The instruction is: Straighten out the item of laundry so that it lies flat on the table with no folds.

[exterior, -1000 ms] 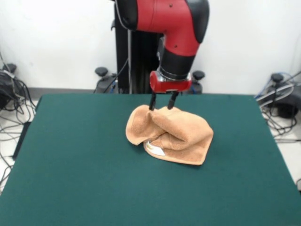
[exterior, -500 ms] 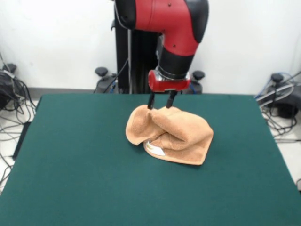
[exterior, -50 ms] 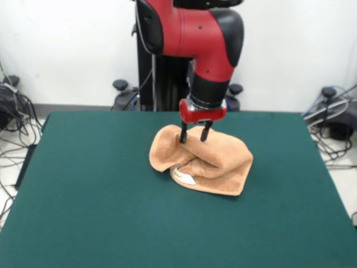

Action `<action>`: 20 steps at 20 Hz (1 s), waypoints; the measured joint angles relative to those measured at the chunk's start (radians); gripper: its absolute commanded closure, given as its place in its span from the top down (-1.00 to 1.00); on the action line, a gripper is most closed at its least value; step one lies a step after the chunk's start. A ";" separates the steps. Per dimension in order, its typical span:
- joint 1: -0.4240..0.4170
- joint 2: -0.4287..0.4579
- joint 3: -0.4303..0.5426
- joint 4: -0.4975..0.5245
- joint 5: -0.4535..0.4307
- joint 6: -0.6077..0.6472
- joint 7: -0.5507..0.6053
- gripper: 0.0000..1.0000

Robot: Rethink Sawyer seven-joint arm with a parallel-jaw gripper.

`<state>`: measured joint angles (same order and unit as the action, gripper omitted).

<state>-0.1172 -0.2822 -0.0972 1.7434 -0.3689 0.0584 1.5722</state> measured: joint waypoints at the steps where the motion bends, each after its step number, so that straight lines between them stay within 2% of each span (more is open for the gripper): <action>1: 0.000 0.006 0.000 -0.002 0.000 -0.007 0.000 1.00; 10: 0.004 0.067 -0.002 -0.030 0.000 -0.045 0.000 1.00; 20: 0.007 0.083 -0.003 -0.047 0.000 -0.046 0.000 1.00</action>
<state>-0.1104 -0.1988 -0.1004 1.6961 -0.3684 0.0121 1.5722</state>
